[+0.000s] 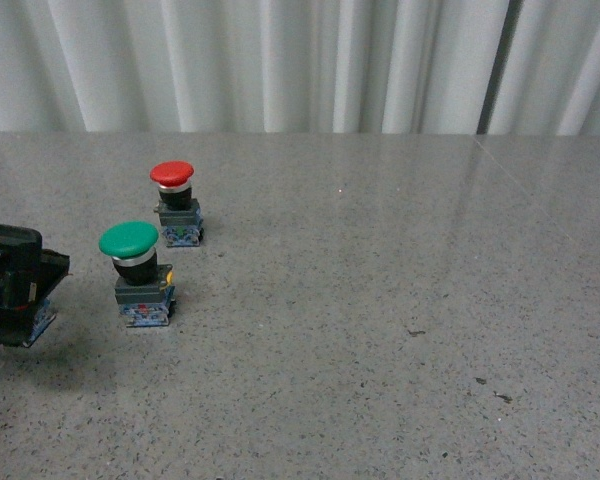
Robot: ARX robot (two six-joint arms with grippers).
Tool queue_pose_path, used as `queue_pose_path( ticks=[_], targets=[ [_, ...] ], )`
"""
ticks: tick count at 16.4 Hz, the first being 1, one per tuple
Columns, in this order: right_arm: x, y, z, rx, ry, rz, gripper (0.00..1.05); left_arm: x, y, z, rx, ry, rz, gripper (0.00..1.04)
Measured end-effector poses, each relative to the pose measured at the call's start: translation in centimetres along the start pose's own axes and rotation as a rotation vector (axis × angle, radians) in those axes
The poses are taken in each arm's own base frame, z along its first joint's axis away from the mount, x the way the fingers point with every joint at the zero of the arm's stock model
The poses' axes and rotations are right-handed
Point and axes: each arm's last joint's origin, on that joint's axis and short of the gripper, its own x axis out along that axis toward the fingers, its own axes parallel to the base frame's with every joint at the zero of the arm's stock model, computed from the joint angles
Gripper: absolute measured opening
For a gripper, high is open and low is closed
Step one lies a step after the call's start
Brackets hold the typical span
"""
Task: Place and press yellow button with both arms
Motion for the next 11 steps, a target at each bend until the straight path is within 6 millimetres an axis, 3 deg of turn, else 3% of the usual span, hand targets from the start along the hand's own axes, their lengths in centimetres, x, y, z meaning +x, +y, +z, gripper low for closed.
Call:
queue_pose_path(
  ticks=[5, 7, 9, 11],
  targets=[
    [0.0, 0.0, 0.0, 0.000, 0.000, 0.000, 0.98, -0.1, 0.0, -0.1, 0.007, 0.000, 0.006, 0.48],
    [0.0, 0.0, 0.0, 0.000, 0.000, 0.000, 0.98, -0.5, 0.1, 0.1, 0.008, 0.003, 0.015, 0.36],
    [0.0, 0.0, 0.0, 0.000, 0.000, 0.000, 0.98, -1.8, -0.2, 0.9, 0.015, -0.025, 0.021, 0.35],
    [0.0, 0.0, 0.0, 0.000, 0.000, 0.000, 0.98, -4.2, -1.2, 3.3, 0.030, -0.110, -0.003, 0.34]
  ],
)
